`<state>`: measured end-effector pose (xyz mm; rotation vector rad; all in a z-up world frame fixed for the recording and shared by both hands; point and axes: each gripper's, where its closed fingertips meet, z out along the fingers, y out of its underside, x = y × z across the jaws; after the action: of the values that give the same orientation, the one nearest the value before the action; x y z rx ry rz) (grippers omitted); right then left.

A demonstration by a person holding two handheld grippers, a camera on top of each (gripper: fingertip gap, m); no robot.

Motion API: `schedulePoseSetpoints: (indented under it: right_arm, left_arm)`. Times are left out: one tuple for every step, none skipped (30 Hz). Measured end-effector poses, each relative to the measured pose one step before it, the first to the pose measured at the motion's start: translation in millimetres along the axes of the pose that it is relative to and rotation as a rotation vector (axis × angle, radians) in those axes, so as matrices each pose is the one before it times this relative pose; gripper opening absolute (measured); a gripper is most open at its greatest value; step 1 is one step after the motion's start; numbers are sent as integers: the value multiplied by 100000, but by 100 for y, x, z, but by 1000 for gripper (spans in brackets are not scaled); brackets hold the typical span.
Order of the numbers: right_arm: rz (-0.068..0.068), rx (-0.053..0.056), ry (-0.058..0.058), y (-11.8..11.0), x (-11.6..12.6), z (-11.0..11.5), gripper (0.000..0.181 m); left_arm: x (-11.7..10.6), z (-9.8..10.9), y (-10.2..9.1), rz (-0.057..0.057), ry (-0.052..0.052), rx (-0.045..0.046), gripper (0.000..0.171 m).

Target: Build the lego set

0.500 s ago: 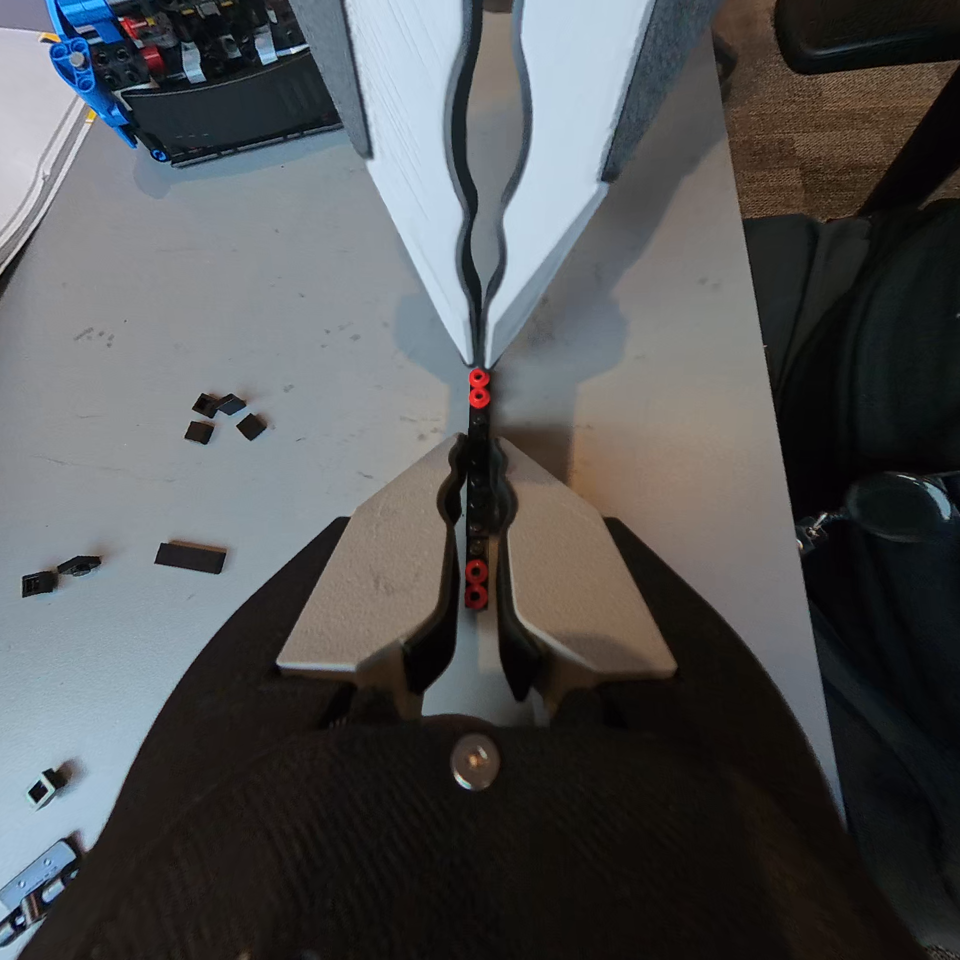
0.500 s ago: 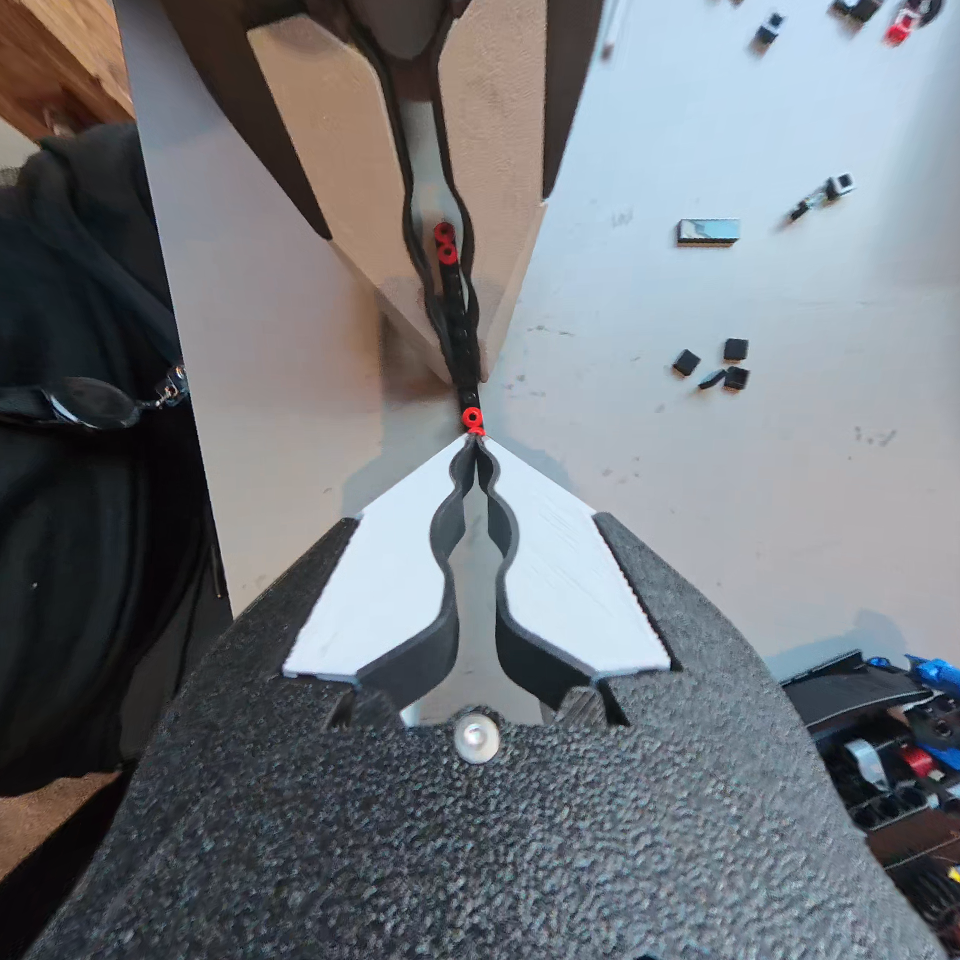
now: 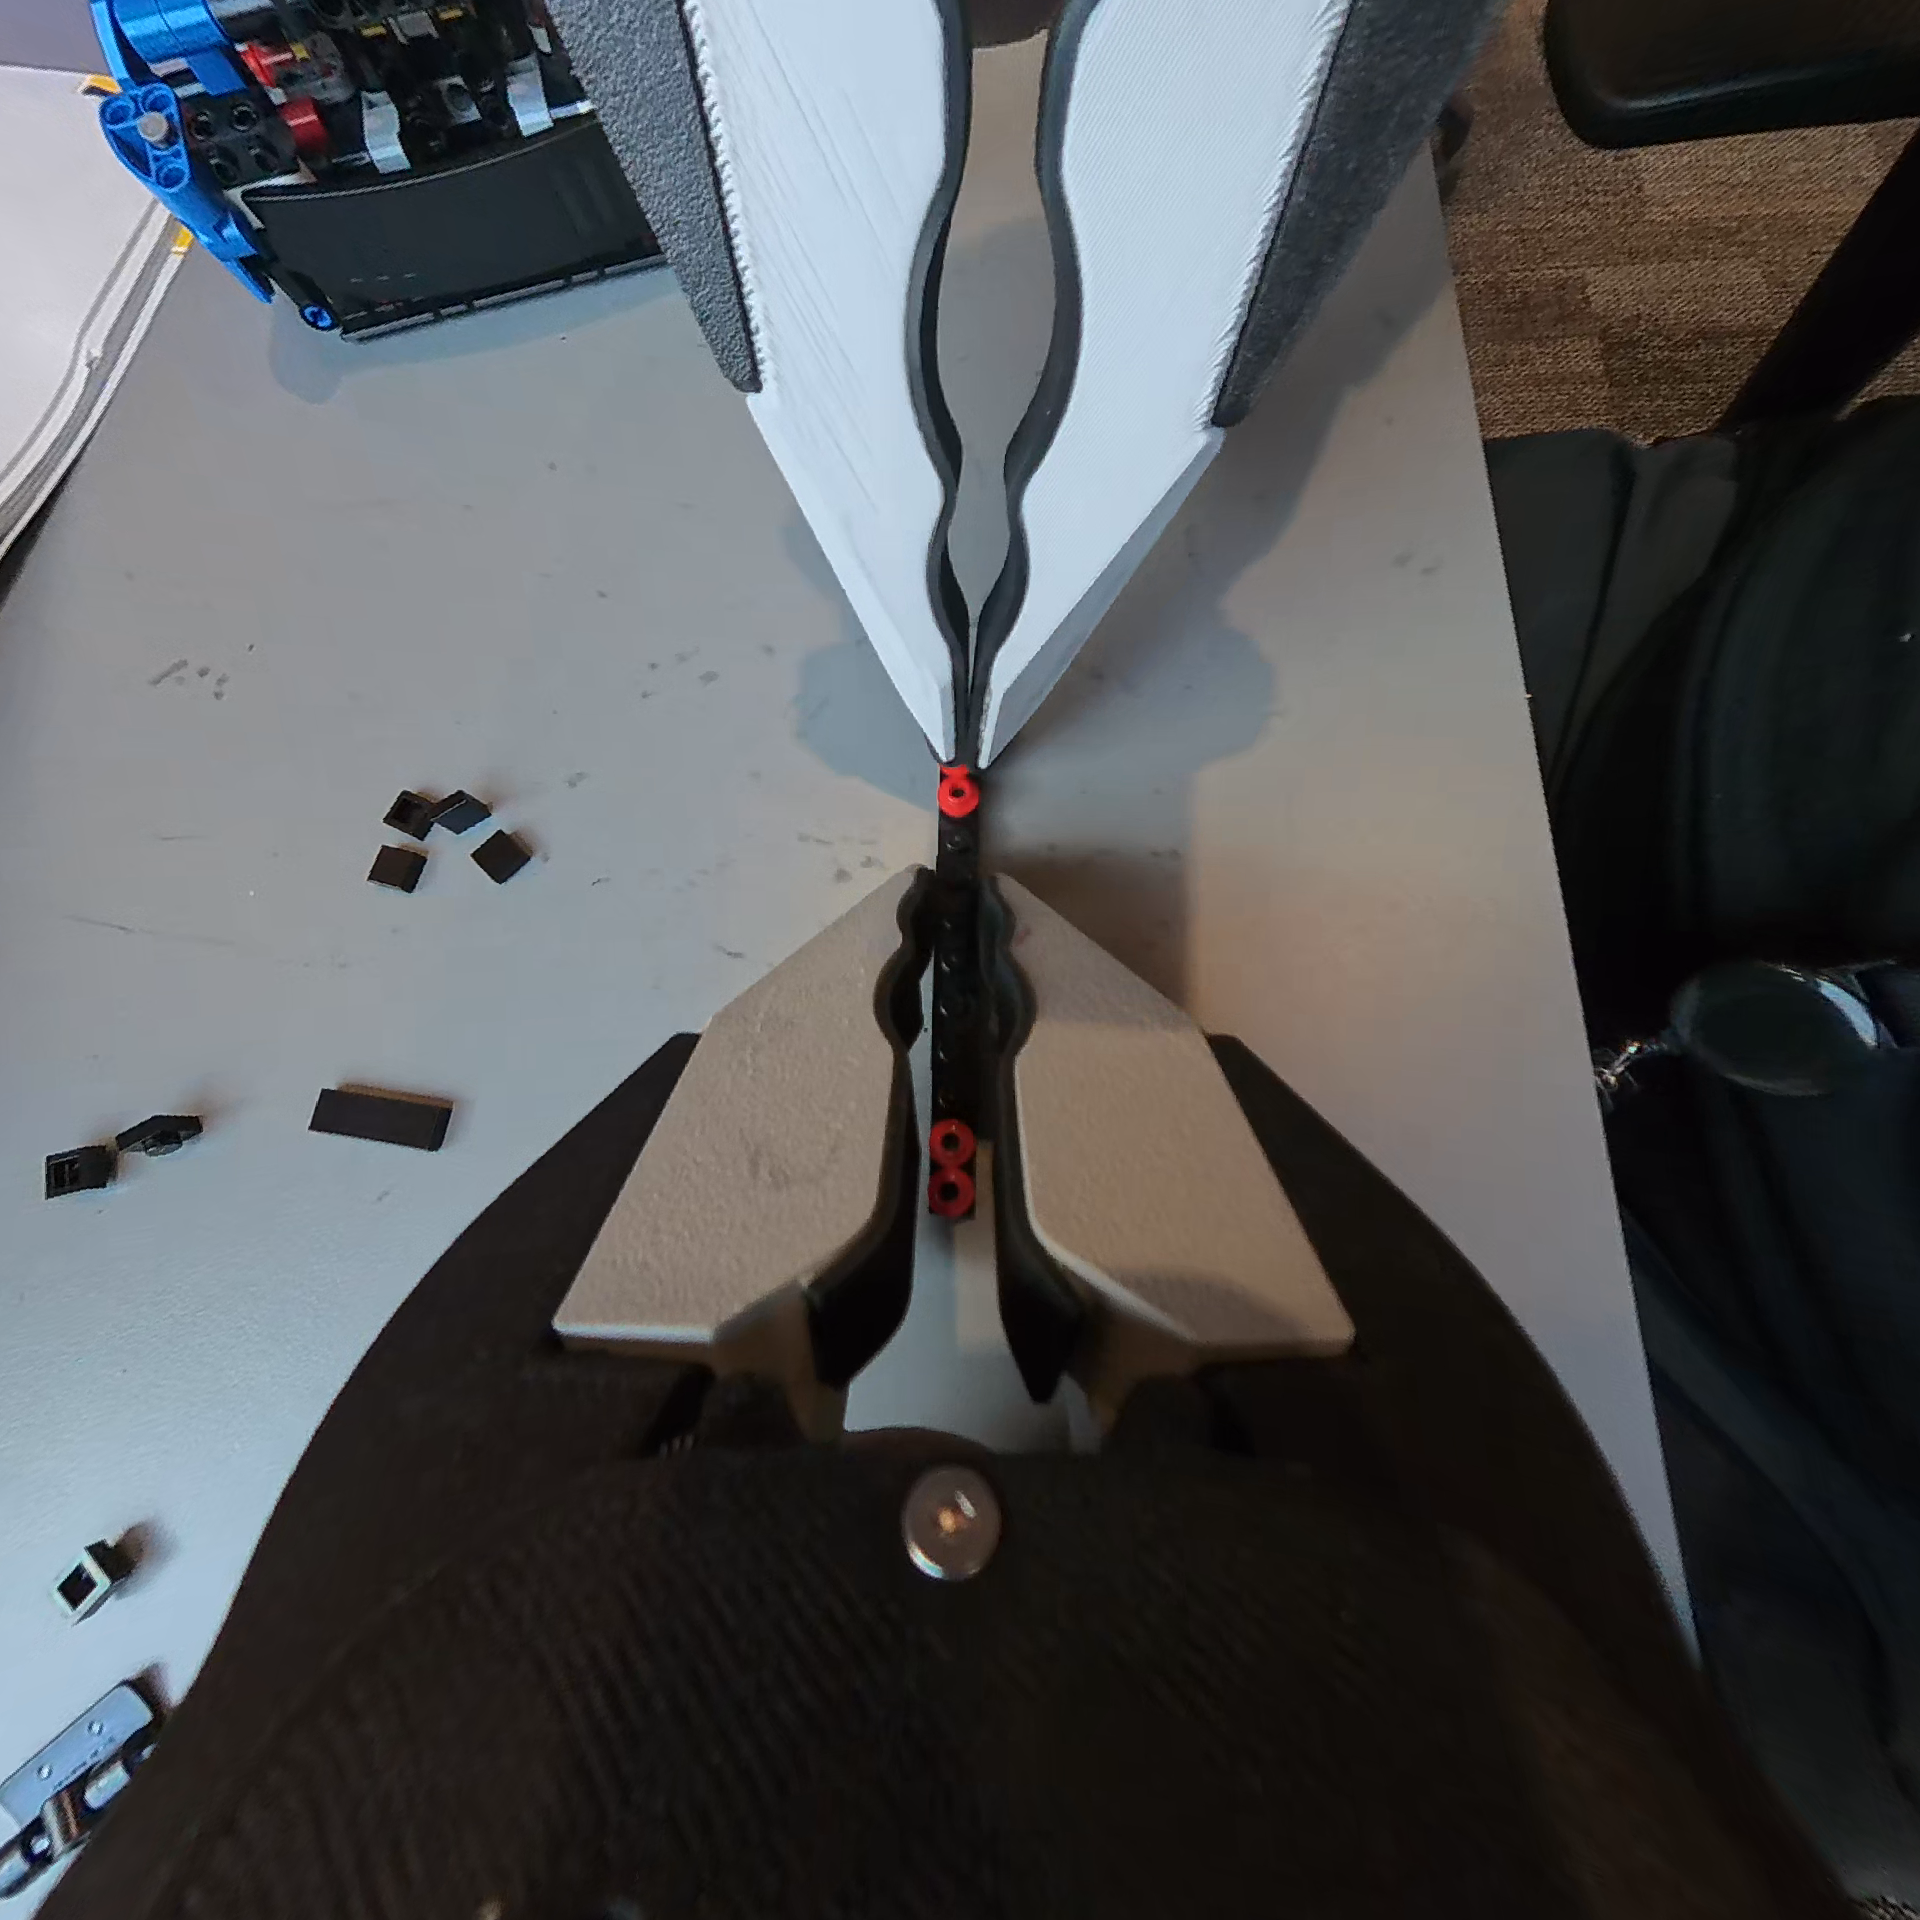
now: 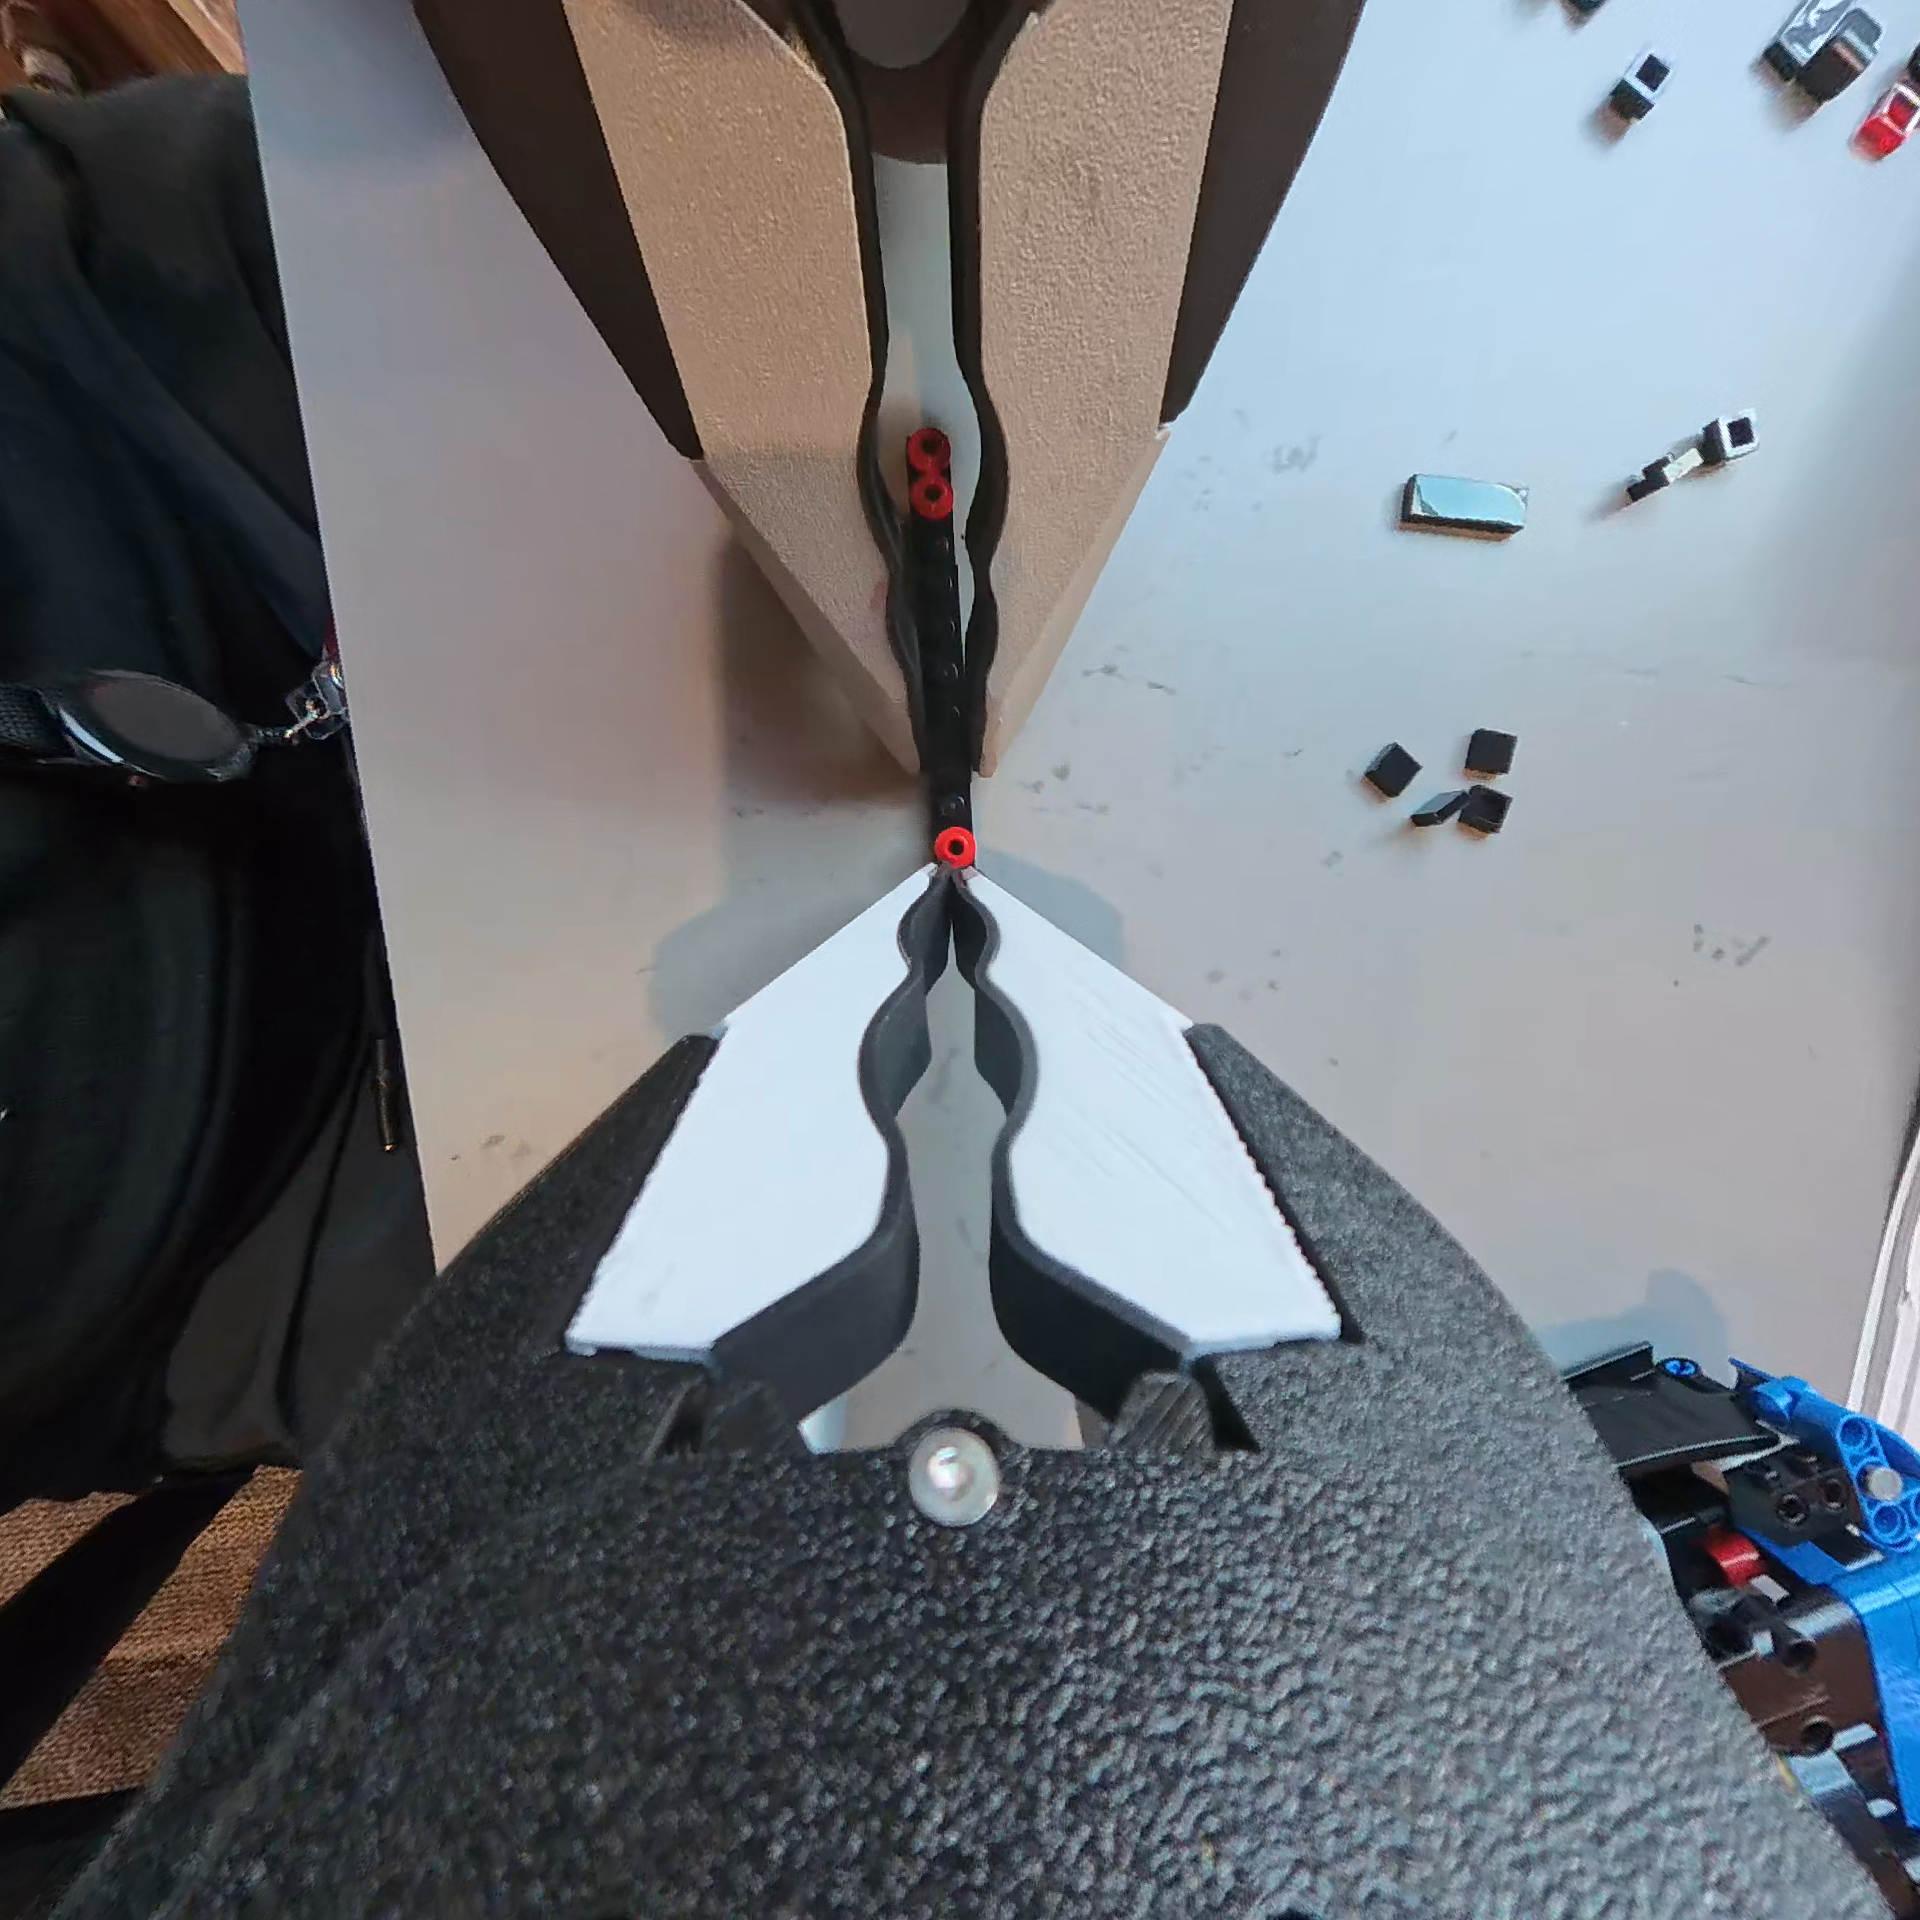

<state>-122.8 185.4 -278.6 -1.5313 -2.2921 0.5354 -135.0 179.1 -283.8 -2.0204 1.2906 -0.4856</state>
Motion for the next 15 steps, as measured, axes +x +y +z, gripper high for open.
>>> schedulePoseSetpoints:
  right_arm:
    - [136, 701, -527, -2, -17, 12, 0]
    - [181, 1151, -88, 1, -20, 12, 0]
    - [161, 1418, 700, 0, -21, 11, 0]
    - [144, 1512, 883, -17, -25, 13, 0]
    - [1161, 1413, -29, 8, -52, 20, 0]
    - [2242, 1284, -757, 6, -20, -2, 0]
    - [1785, 1503, -638, -13, 3, -4, 0]
    - [1247, 1189, -135, -7, 0, -10, 0]
    - [1543, 742, 270, -45, -3, -12, 0]
    - [2563, 1005, 8, -76, 12, -11, 0]
    - [2790, 2002, -225, -89, 45, -29, 0]
    - [2616, 2727, 555, -63, 170, -75, 0]
    - [2517, 2888, 1623, -87, 278, -168, 0]
    - [1462, 3353, 1570, -193, 175, -272, 0]
    - [1535, 3582, 330, -299, -80, -346, 0]
  left_arm:
    - [2, -2, 14, 35, -2, 13, 5]
    - [-2, 8, -6, -85, -22, -21, 5]
    - [2, -3, -6, 45, -84, -80, 5]
    - [11, -7, 12, 139, -12, -95, 5]
    - [20, -12, 3, 13, 153, -71, 5]
    - [-7, -8, 9, -172, 242, 43, 5]
    - [0, -3, 7, -273, 281, -12, 5]
    - [1, -1, -7, -86, 162, -62, 5]
    - [0, -2, 7, 82, -54, -74, 5]
    - [-5, -9, 2, -16, -69, -111, 5]
    - [2, -22, 19, -212, 101, -133, 5]
    - [-28, -23, 18, -433, 126, -74, 5]
    - [12, -25, 19, -495, 408, 127, 5]
    - [16, -35, 28, -459, 422, 129, 5]
    - [0, -44, 33, -18, 89, -36, 5]
